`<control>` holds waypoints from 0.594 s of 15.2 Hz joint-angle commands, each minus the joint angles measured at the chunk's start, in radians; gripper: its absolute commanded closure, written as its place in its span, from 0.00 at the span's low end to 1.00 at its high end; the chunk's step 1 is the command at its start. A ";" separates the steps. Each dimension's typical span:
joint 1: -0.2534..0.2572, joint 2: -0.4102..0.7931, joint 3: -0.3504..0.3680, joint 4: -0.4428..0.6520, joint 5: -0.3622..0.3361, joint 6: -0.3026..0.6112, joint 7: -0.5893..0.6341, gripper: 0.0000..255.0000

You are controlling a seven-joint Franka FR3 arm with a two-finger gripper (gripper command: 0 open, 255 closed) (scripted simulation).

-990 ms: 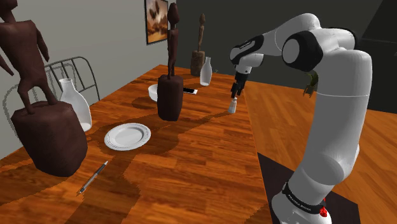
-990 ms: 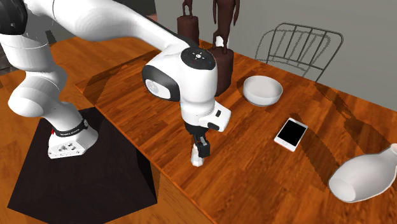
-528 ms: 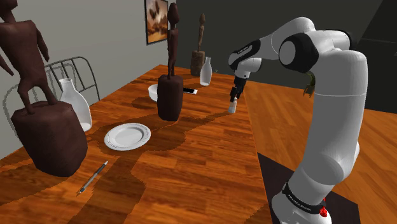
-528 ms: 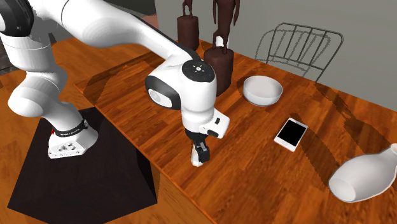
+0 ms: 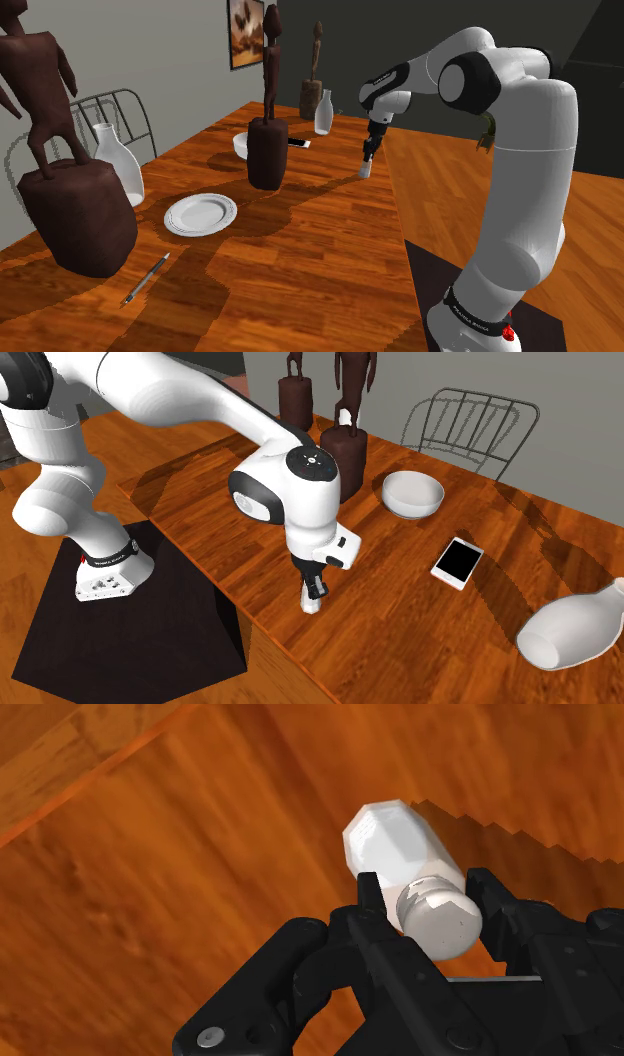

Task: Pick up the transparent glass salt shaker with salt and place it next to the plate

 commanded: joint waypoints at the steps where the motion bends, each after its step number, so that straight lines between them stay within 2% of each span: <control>1: 0.000 0.000 0.000 -0.001 0.000 0.000 0.000 1.00; 9: 0.002 -0.012 -0.003 0.011 -0.008 -0.022 0.006 1.00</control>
